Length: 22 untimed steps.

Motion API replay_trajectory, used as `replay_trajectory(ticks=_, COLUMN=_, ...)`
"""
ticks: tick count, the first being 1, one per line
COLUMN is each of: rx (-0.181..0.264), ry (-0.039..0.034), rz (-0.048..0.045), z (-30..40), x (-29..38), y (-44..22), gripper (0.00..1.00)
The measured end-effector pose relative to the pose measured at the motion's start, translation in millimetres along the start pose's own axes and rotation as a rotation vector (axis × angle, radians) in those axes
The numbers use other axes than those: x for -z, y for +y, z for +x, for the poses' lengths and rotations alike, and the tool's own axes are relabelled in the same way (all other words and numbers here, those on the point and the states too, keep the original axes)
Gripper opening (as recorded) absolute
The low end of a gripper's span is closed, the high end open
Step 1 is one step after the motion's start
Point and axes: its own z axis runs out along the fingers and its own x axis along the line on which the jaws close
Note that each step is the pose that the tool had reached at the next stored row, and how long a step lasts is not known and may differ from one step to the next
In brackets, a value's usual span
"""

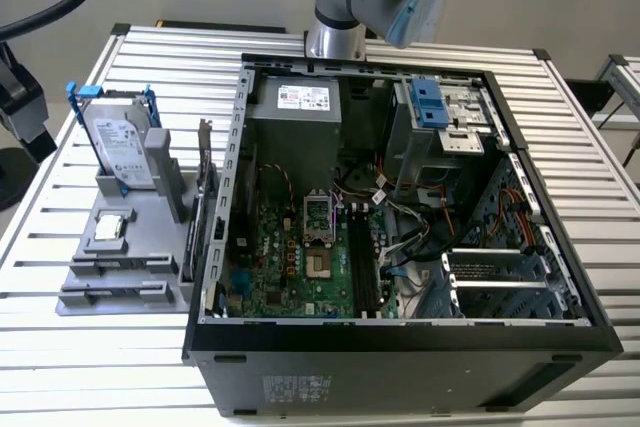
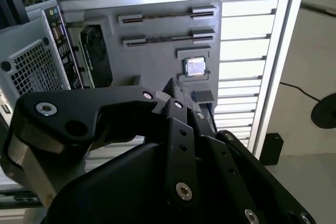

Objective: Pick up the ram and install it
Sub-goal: 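Pick up the ram and move it above insertion slot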

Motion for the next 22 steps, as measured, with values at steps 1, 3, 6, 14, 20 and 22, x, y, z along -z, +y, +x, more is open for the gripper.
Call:
replay_trajectory(ticks=1, rx=-0.005, ry=-0.0002, rz=0.0, z=0.1, x=0.0, y=-0.1, gripper=0.0)
replay_trajectory(ticks=3, rx=-0.014, ry=-0.0007, rz=-0.0002, z=0.3, x=0.0, y=-0.2, gripper=0.0)
replay_trajectory(ticks=6, rx=-0.029, ry=-0.0014, rz=-0.0003, z=0.7, x=0.1, y=-0.5, gripper=0.0)
replay_trajectory(ticks=14, rx=-0.073, ry=-0.0037, rz=-0.0012, z=1.7, x=0.1, y=-1.2, gripper=0.0)
replay_trajectory(ticks=20, rx=-0.107, ry=-0.0054, rz=-0.0018, z=2.2, x=0.0, y=-1.6, gripper=0.0)
replay_trajectory(ticks=22, rx=-0.118, ry=-0.0059, rz=-0.002, z=2.4, x=0.1, y=-1.7, gripper=0.0)
